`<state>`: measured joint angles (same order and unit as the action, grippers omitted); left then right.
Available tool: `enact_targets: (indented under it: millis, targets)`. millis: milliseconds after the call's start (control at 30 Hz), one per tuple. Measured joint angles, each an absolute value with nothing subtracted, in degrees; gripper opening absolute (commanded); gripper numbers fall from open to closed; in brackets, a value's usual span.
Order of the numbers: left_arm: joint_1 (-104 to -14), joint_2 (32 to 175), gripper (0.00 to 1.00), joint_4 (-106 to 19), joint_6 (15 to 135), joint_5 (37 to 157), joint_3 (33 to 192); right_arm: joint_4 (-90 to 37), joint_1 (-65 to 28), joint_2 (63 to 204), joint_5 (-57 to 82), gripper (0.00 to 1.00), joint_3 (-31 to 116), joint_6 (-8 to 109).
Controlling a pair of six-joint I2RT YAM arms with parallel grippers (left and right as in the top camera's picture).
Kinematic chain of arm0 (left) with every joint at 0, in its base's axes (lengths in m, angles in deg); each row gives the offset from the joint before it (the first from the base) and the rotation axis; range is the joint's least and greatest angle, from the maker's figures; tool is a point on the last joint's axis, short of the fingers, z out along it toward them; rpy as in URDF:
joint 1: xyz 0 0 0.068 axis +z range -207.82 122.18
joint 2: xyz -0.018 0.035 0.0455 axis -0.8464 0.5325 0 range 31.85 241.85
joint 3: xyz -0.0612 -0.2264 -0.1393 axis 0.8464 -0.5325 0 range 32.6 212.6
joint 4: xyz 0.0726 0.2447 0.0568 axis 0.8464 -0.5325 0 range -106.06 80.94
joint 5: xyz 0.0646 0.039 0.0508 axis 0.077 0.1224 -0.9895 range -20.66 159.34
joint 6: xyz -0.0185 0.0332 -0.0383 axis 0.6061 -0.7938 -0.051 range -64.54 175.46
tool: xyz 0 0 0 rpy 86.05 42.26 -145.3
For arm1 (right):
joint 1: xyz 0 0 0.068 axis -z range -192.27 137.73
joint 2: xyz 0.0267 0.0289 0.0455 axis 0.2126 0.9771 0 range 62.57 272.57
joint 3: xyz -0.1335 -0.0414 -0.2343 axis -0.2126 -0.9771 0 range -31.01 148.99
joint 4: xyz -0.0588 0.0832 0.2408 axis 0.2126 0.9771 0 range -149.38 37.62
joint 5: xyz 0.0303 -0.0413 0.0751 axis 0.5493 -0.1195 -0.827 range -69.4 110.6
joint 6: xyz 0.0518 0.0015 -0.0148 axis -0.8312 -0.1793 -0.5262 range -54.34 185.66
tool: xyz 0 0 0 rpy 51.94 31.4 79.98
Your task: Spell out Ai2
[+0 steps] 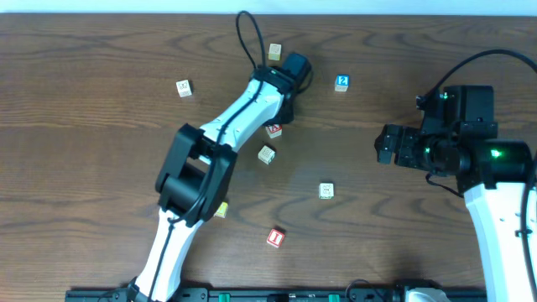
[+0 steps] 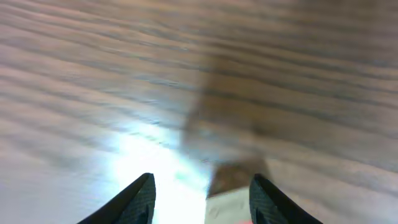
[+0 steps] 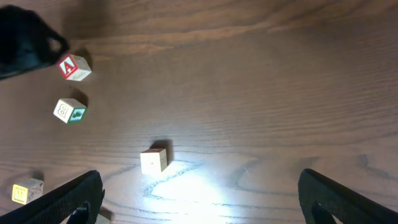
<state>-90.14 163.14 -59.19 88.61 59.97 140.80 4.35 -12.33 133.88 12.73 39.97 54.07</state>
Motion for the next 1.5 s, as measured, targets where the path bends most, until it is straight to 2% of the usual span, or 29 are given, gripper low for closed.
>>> enact_targets:
  millis: [367, 467, 500, 567, 667, 733, 867, 1100, 1267, 1500]
  targets:
    - [-93.1, 141.9, 0.5, -71.3, 78.6, 57.7, 140.8, 7.5, -12.3, 128.8, 13.2, 0.99, 40.0, 53.8]
    - [-95.5, 135.8, 0.55, -74.0, 75.8, 57.5, 140.8, 10.7, -12.4, 124.9, 14.5, 0.95, 40.0, 53.2]
    - [-96.0, 134.1, 0.58, -74.4, 75.0, 57.5, 140.8, 11.6, -12.5, 124.5, 15.0, 0.95, 40.0, 53.0]
    - [-96.9, 128.6, 0.72, -76.3, 73.6, 57.3, 140.8, 13.2, -13.7, 124.5, 16.5, 0.96, 40.0, 52.0]
    - [-96.8, 121.3, 0.79, -80.4, 71.5, 56.3, 140.8, 11.3, -17.2, 124.8, 18.4, 0.99, 38.5, 50.2]
    - [-96.8, 117.0, 0.95, -82.3, 70.2, 54.9, 140.8, 7.5, -20.1, 124.8, 19.1, 0.99, 36.1, 49.6]
    - [-96.7, 108.1, 0.95, -82.9, 66.5, 52.7, 139.6, -1.3, -25.5, 126.5, 20.2, 0.99, 30.7, 47.7]
    - [-94.0, 97.0, 0.95, -83.1, 63.3, 49.2, 126.9, -5.9, -32.1, 139.8, 25.7, 0.95, 31.0, 42.1]
    - [-86.7, 95.4, 0.95, -78.8, 63.1, 52.3, 115.7, -7.0, -36.0, 152.6, 28.6, 0.98, 36.2, 39.8]
    - [-76.8, 95.4, 0.95, -75.9, 60.5, 60.0, 109.1, -12.0, -38.3, 159.8, 29.7, 0.98, 38.3, 39.1]
